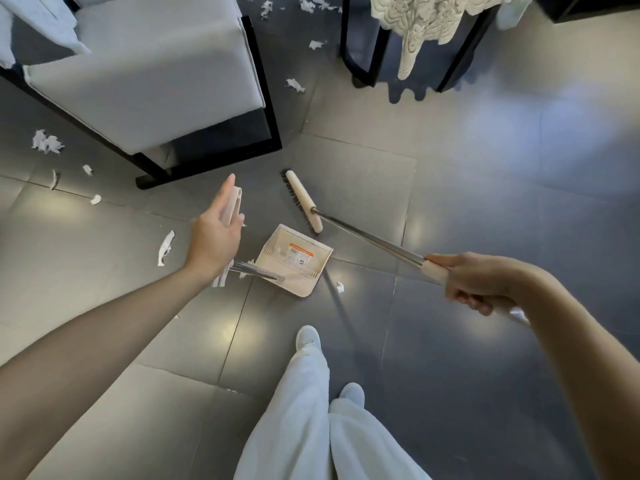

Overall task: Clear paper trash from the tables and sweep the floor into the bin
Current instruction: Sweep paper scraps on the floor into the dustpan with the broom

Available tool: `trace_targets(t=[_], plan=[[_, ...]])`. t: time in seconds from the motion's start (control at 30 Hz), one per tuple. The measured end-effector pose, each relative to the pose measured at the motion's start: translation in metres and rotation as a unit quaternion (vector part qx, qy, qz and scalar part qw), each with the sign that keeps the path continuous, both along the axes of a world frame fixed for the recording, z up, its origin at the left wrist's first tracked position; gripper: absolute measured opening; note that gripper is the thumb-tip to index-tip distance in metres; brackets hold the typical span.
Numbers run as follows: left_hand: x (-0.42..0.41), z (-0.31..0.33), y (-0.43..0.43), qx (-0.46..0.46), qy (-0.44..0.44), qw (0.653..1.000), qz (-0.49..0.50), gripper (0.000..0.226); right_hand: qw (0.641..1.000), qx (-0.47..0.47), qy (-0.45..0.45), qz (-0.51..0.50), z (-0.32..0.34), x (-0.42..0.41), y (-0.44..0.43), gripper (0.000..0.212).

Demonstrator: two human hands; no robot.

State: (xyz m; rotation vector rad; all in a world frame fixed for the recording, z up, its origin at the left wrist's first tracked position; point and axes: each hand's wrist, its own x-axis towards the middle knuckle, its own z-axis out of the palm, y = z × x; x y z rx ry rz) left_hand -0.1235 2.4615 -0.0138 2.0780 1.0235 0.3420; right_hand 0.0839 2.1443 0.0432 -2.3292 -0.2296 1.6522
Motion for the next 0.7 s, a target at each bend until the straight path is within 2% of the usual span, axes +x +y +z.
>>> trace_targets(t=[0.17, 0.27, 0.37, 0.5, 0.6, 0.7], plan=[[-0.046, 0.009, -0.050, 0.034, 0.023, 0.999, -0.004, 0.060, 0.995, -0.024, -0.078, 0.056, -0.004, -0.039, -0.054, 0.044], [-0.076, 0.012, -0.070, 0.023, 0.032, 0.999, -0.015, 0.061, 0.992, -0.033, -0.111, 0.055, -0.018, -0.070, -0.078, 0.028], [-0.101, 0.011, -0.086, -0.008, 0.043, 0.998, -0.045, 0.061, 0.992, -0.034, -0.115, 0.050, -0.036, -0.104, -0.090, 0.021], [-0.112, -0.004, -0.100, -0.021, 0.048, 0.996, -0.067, 0.059, 0.998, -0.035, -0.060, 0.015, -0.059, -0.160, -0.094, 0.046], [-0.118, -0.012, -0.099, -0.019, 0.034, 0.998, -0.058, 0.060, 0.998, -0.038, -0.042, 0.037, -0.063, -0.204, -0.088, 0.067], [-0.121, -0.013, -0.097, -0.020, 0.026, 0.997, -0.063, 0.062, 0.998, -0.021, 0.007, 0.056, -0.058, -0.227, -0.072, 0.070]])
